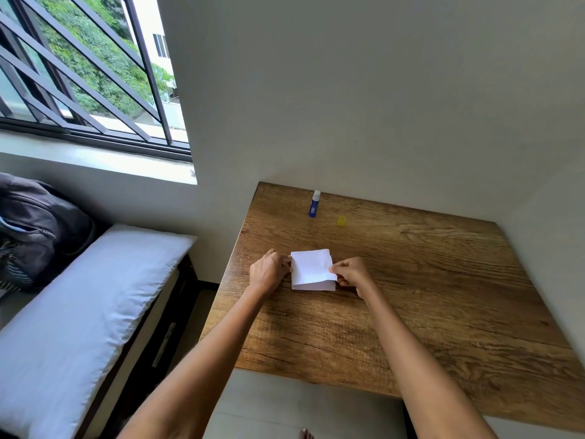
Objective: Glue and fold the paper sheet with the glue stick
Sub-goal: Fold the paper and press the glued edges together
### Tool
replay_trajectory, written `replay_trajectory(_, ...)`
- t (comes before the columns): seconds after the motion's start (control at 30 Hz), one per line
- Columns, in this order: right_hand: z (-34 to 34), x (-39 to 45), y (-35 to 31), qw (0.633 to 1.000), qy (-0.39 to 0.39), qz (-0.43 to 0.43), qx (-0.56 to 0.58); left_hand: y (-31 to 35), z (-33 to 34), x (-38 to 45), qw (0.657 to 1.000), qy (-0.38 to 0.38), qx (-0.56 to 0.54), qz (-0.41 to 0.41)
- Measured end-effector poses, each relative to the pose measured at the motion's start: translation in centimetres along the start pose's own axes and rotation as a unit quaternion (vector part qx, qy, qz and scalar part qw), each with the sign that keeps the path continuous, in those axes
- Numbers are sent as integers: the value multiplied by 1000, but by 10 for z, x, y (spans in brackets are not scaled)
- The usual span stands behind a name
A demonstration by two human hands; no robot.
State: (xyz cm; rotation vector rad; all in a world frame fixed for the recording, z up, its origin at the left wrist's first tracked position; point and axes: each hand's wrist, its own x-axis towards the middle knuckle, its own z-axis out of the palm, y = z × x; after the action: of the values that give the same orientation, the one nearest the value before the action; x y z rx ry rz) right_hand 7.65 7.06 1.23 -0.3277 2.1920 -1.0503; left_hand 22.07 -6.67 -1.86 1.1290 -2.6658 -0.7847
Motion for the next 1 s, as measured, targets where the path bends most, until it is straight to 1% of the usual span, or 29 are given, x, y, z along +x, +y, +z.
replay_trajectory(0.27, 1, 1, 0, 1000, 6, 1, 5, 1, 0, -1, 1000, -1, 9, 5)
replay_trajectory(0.5, 1, -5, -1, 1000, -5, -9, 12, 2, -4, -8, 995, -35, 73, 52)
replay_trajectory(0.73, 1, -10, -2, 1000, -5, -23, 4, 8, -4, -14, 989, -41, 114, 82)
replay_trajectory(0.87, 2, -11, -2, 1000, -3, -29, -9, 3, -4, -15, 984, -67, 132, 95)
replay_trajectory(1.0, 2, -11, 0, 999, 2, -36, -8, -1, -13, -9, 978, -137, 121, 97)
